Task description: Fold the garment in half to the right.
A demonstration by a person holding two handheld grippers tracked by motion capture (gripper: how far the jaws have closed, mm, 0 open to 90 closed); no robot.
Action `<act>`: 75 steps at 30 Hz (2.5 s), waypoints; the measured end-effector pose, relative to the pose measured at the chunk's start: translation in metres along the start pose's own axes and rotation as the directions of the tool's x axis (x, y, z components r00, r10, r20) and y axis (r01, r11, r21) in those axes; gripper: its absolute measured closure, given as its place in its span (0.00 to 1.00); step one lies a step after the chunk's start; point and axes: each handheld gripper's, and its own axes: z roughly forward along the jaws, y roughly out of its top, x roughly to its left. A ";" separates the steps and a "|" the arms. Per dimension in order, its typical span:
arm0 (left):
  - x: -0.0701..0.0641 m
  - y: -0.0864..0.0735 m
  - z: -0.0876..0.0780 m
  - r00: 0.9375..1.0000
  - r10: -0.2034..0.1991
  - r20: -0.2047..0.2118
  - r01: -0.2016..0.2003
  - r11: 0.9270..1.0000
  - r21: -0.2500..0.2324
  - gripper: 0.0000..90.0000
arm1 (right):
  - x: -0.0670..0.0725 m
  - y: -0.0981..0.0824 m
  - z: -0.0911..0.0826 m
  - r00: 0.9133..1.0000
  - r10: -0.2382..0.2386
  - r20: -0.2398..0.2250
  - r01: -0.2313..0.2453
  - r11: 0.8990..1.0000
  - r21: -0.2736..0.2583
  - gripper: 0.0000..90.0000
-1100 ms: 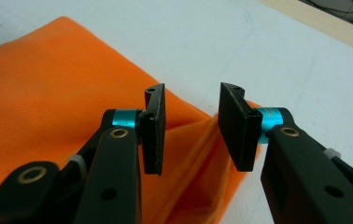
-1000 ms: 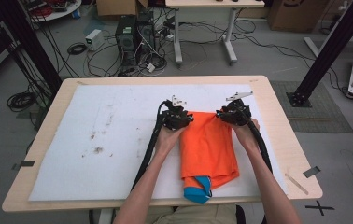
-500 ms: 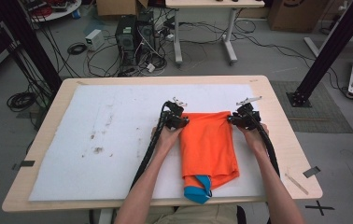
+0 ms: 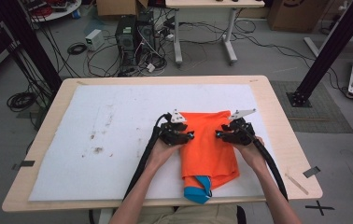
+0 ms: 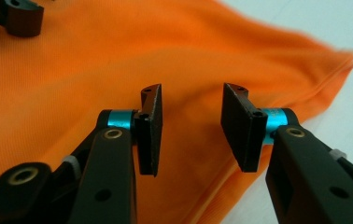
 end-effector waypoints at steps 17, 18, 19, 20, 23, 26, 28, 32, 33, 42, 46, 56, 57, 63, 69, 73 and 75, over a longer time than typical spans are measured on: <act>-0.017 -0.010 -0.025 1.000 0.028 -0.005 -0.028 0.998 -0.061 0.61 | -0.009 -0.058 -0.043 0.987 0.159 -0.034 -0.162 0.977 -0.137 0.67; -0.020 -0.010 -0.030 0.999 0.029 0.022 -0.027 0.997 -0.073 0.61 | -0.003 -0.058 -0.048 0.987 0.151 -0.053 -0.158 0.976 -0.149 0.67; -0.024 -0.012 -0.033 0.998 0.033 0.047 -0.029 0.996 -0.082 0.61 | 0.005 -0.058 -0.052 0.990 0.123 -0.074 -0.134 0.977 -0.164 0.67; -0.028 -0.014 -0.037 0.996 0.042 0.081 -0.034 0.995 -0.089 0.61 | 0.011 -0.058 -0.054 0.990 0.106 -0.093 -0.120 0.979 -0.164 0.66; -0.043 -0.022 -0.043 0.986 0.073 0.149 -0.061 0.995 -0.083 0.60 | 0.037 -0.061 -0.056 0.991 0.035 -0.132 -0.053 0.989 -0.135 0.65; -0.052 -0.035 -0.045 0.981 0.084 0.176 -0.073 0.995 -0.069 0.59 | 0.052 -0.067 -0.052 0.992 -0.014 -0.126 0.002 0.996 -0.094 0.69; -0.052 -0.041 -0.046 0.982 0.077 0.172 -0.065 0.995 -0.075 0.59 | 0.051 -0.074 -0.049 0.995 -0.024 -0.095 0.019 0.998 -0.054 0.73; -0.051 -0.052 -0.047 0.982 0.071 0.175 -0.062 0.996 -0.056 0.59 | 0.042 -0.090 -0.056 0.995 0.023 -0.102 -0.030 0.997 -0.066 0.81; -0.051 -0.055 -0.047 0.982 0.071 0.174 -0.061 0.996 -0.062 0.59 | 0.041 -0.094 -0.059 0.996 0.022 -0.089 -0.028 0.997 -0.068 0.82; -0.064 -0.065 -0.053 0.987 0.133 0.087 -0.126 0.989 -0.082 0.64 | 0.043 -0.116 -0.074 0.994 0.065 -0.085 -0.075 0.990 -0.119 0.82; -0.060 -0.062 -0.054 0.985 0.118 0.127 -0.108 0.990 -0.088 0.60 | 0.041 -0.119 -0.073 0.993 0.084 -0.078 -0.095 0.984 -0.147 0.60; -0.028 -0.061 -0.080 0.999 0.047 0.022 -0.042 0.985 -0.169 0.31 | 0.032 -0.118 -0.079 0.986 0.163 -0.043 -0.169 0.945 -0.280 0.24; -0.024 -0.062 -0.083 0.999 0.038 0.009 -0.036 0.983 -0.182 0.28 | 0.031 -0.118 -0.080 0.984 0.174 -0.032 -0.176 0.939 -0.295 0.24; 0.013 -0.076 -0.114 0.996 -0.019 -0.089 -0.002 0.972 -0.234 0.26 | 0.026 -0.122 -0.083 0.981 0.189 0.043 -0.162 0.922 -0.351 0.24; 0.043 -0.099 -0.142 0.982 -0.048 -0.181 0.006 0.974 -0.225 0.26 | 0.022 -0.128 -0.086 0.972 0.214 0.093 -0.162 0.906 -0.391 0.24; 0.057 -0.108 -0.160 0.976 -0.078 -0.205 0.023 0.967 -0.255 0.26 | 0.021 -0.130 -0.088 0.970 0.220 0.105 -0.160 0.901 -0.404 0.24; 0.063 -0.112 -0.168 0.971 -0.084 -0.222 0.024 0.965 -0.262 0.26 | 0.020 -0.130 -0.089 0.969 0.223 0.107 -0.162 0.898 -0.409 0.24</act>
